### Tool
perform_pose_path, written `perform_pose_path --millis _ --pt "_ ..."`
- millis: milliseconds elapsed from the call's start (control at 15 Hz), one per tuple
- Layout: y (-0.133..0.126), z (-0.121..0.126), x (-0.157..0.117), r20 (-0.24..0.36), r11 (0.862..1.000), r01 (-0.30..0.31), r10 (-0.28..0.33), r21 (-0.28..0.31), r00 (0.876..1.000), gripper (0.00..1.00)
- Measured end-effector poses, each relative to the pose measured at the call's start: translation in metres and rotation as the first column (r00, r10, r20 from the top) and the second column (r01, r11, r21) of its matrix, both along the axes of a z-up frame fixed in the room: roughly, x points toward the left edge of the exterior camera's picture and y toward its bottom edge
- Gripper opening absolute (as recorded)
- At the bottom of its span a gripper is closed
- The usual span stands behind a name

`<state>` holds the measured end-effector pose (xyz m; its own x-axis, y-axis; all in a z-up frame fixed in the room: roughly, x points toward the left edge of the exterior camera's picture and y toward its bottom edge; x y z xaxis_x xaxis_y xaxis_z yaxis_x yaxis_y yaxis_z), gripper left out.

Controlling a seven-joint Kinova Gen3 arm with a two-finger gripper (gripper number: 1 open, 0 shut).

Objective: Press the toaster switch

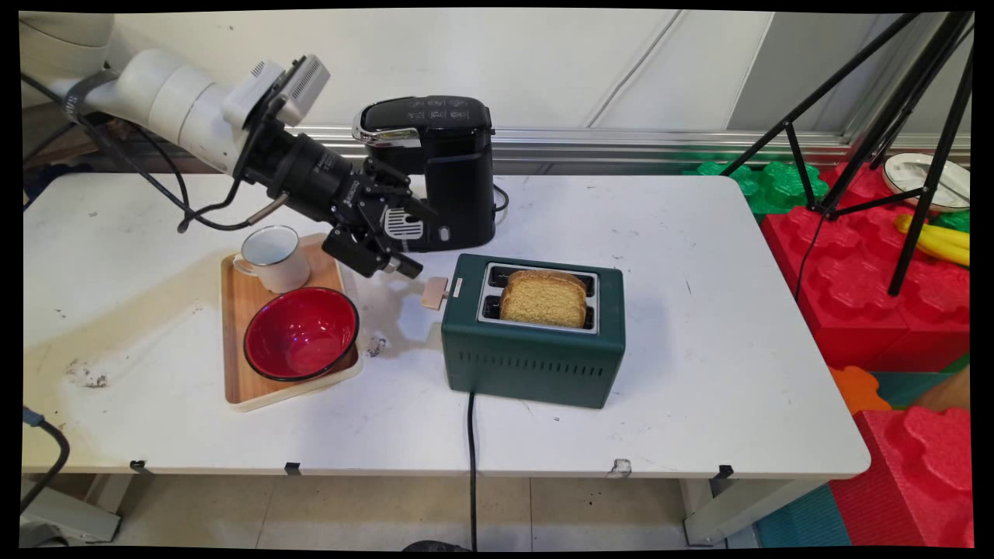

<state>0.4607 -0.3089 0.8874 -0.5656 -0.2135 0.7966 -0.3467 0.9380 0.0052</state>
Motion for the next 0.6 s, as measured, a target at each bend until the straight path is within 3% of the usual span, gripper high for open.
perform_pose_path --millis 400,467,600 --pt "0.0006 -0.0086 0.0027 0.029 1.000 0.001 -0.002 0.013 1.000 1.00" --pt "0.0007 -0.0096 0.0031 0.033 1.000 0.002 -0.002 0.014 0.999 0.00" --pt "0.0010 -0.0111 0.0035 0.037 1.000 0.002 -0.003 0.016 0.999 0.00"
